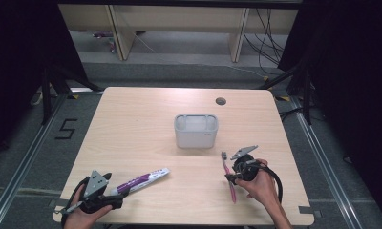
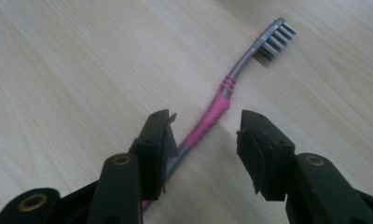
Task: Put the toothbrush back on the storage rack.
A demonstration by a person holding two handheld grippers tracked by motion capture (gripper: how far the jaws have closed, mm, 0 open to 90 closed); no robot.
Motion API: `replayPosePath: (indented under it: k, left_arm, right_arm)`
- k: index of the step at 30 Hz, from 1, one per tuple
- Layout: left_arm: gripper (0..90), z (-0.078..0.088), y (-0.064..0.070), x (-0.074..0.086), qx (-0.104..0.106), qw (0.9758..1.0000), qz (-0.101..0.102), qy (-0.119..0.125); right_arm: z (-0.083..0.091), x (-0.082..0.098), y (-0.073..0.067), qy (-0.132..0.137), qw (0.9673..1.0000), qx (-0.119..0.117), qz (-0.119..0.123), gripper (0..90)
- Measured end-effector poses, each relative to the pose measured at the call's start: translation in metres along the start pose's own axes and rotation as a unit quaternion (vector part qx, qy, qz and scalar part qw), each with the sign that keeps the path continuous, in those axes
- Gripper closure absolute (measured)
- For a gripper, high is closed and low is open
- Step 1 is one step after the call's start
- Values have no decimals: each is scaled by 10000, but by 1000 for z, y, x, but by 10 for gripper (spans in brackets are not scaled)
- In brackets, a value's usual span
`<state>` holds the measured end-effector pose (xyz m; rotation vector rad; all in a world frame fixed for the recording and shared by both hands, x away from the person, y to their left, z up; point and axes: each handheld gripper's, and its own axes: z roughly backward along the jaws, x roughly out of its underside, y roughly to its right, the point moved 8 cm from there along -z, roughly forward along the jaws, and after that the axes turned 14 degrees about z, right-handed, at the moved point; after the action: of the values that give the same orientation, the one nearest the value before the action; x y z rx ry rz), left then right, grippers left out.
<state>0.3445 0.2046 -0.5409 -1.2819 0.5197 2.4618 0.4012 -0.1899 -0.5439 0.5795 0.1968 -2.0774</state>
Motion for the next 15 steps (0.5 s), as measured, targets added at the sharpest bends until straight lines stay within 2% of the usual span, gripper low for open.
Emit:
replayPosePath:
  k: [1,2,3,5,6,7,8,9,10,11,12,13,14,15]
  left_arm:
    - [149,0,0,0,-4,10000,17,2]
    - [149,0,0,0,-4,10000,27,4]
    - [149,0,1,0,-1,10000,48,5]
    - [149,0,1,0,5,10000,26,15]
    - [149,1,1,0,-14,10000,11,-6]
    - [149,1,1,0,-12,10000,13,-2]
    - [149,1,1,0,1,10000,-12,-2]
    - [149,0,1,0,14,10000,10,18]
    - [149,0,0,0,8,10000,-3,8]
    - [149,0,0,0,8,10000,-3,8]
    - [149,0,0,0,-3,10000,12,-2]
    - [149,0,1,0,9,10000,22,17]
    - [149,-1,1,0,30,10000,16,34]
    - [149,-1,1,0,29,10000,16,31]
  right_arm:
    - [-2,-1,1,6,10000,8,37,570]
    - [-3,0,-2,-180,9996,-35,-194,578]
    - [-6,0,1,-120,9999,-36,-6,578]
    - [-7,0,2,-182,9998,48,-46,579]
    - [-7,1,0,-316,9993,36,-185,590]
    - [-6,1,-2,-273,9994,-78,-210,601]
    - [-8,0,1,-174,9998,-9,-36,606]
    - [-8,0,2,-192,9998,-22,-9,616]
    - [-10,1,1,-297,9995,-20,-132,634]
    - [-10,1,1,-297,9995,-20,-132,634]
    - [-10,2,-1,-401,9987,-86,-299,635]
    - [-13,1,1,-289,9995,-130,-48,641]
    - [-14,2,2,-340,9994,-69,-66,643]
    - [-14,2,3,-300,9993,-140,154,656]
